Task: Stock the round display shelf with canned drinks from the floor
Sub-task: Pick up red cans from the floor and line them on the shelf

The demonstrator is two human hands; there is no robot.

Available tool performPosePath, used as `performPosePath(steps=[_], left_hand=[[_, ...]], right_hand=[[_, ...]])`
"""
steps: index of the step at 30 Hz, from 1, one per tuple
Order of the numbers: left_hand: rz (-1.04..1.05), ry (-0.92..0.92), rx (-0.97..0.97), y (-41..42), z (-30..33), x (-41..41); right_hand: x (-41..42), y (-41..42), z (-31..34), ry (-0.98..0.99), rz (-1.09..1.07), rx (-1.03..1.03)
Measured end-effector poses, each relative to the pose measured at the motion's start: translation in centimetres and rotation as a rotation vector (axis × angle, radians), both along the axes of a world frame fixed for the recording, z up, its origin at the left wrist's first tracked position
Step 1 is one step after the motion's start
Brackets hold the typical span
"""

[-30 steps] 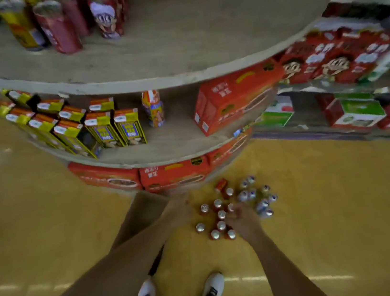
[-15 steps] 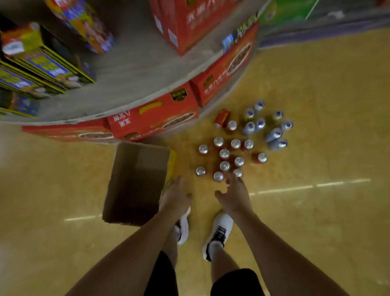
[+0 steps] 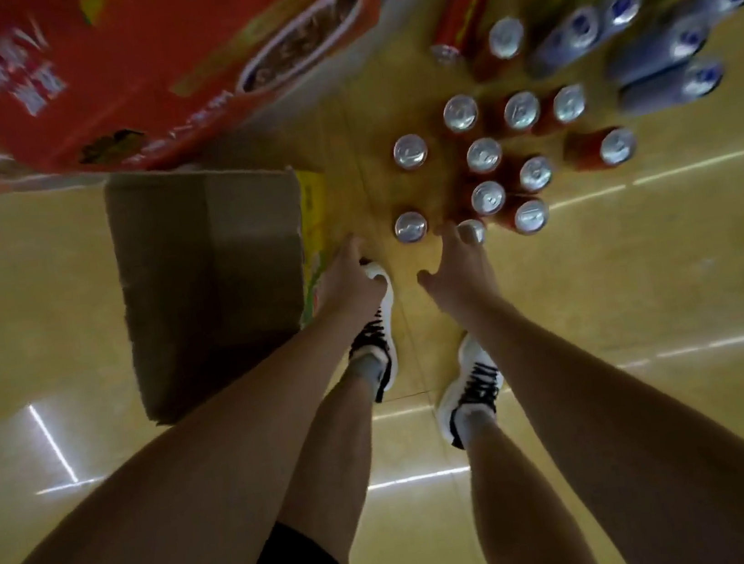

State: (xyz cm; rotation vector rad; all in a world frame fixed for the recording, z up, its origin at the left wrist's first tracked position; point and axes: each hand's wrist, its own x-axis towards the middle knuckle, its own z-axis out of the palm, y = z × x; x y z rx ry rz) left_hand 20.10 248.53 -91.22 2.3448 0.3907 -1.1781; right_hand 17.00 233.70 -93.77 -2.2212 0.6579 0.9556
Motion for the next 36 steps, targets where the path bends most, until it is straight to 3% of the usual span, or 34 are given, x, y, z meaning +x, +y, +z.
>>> performPosePath(steps=[5,10,17,27,36], left_hand=[[-0.108,0.035,-0.024,0.9,-6.5,0.9],[-0.058,0.060,-0.060,1.8,-11.2,1.0],[-0.048,0.108,-0.041,3.5,-12.5,0.7],[-0.123,0.078,-0.075,1.8,-0.4,-0.4],[-0.052,0.007,-0.275,-2.1,22.4,2.0]], right_hand=[[1.5,2.1,-6.9,0.024,-0.046,0.048],[2.3,3.1,-12.8,0.073,-0.033,0.011],[2.3,3.3,-13.6,0.025,-0.166,0.027],[1.7,-1.3,1.5,0.057,-0.116,0.355],[4.7,-5.8,25.9,-0.067,0.043,0.447]])
